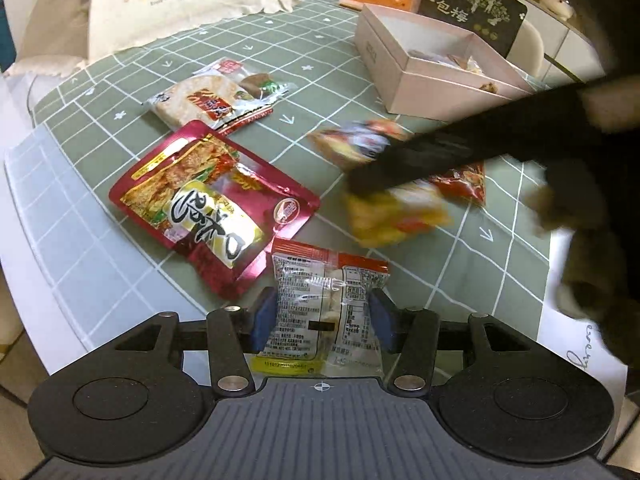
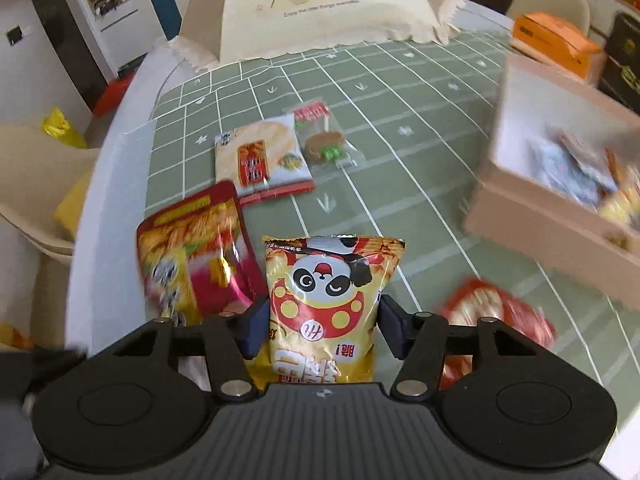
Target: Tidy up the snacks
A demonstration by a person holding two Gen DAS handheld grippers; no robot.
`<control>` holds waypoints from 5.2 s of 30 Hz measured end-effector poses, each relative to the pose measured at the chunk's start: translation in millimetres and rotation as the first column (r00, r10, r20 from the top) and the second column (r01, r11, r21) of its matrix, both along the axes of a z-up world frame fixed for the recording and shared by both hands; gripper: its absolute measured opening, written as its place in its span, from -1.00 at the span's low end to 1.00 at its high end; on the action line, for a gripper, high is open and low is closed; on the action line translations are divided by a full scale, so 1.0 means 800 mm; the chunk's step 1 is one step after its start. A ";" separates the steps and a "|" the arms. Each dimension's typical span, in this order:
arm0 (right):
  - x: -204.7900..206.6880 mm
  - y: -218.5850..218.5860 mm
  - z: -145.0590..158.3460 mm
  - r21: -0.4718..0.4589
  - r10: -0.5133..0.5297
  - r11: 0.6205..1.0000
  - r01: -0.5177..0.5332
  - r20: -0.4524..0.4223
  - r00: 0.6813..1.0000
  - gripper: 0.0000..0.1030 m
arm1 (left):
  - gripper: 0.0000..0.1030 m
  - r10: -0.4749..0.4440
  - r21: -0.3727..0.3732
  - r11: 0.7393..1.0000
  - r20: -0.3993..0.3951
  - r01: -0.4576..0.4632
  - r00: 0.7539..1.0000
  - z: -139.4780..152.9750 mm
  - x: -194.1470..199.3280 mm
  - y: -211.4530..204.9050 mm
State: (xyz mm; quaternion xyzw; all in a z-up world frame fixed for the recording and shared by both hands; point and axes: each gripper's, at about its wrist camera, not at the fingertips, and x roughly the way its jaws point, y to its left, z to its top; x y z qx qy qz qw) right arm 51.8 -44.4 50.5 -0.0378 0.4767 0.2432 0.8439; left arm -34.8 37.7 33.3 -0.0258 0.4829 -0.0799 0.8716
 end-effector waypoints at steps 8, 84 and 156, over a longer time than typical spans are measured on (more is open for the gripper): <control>-0.056 -0.114 0.003 -0.031 -0.169 0.985 0.169 0.003 0.986 0.08 | 0.09 -0.039 0.009 0.999 -0.001 0.039 0.999 -0.003 0.018 -0.026; -0.043 -0.274 0.004 -0.055 -0.451 0.891 0.450 -0.020 0.892 0.39 | 0.03 -0.131 -0.360 0.914 0.168 0.184 0.977 0.069 0.166 -0.098; 0.094 0.070 0.030 -0.132 0.126 0.986 -0.099 0.211 0.969 0.54 | 0.01 0.338 -0.090 0.939 0.045 -0.333 0.940 0.019 0.098 0.150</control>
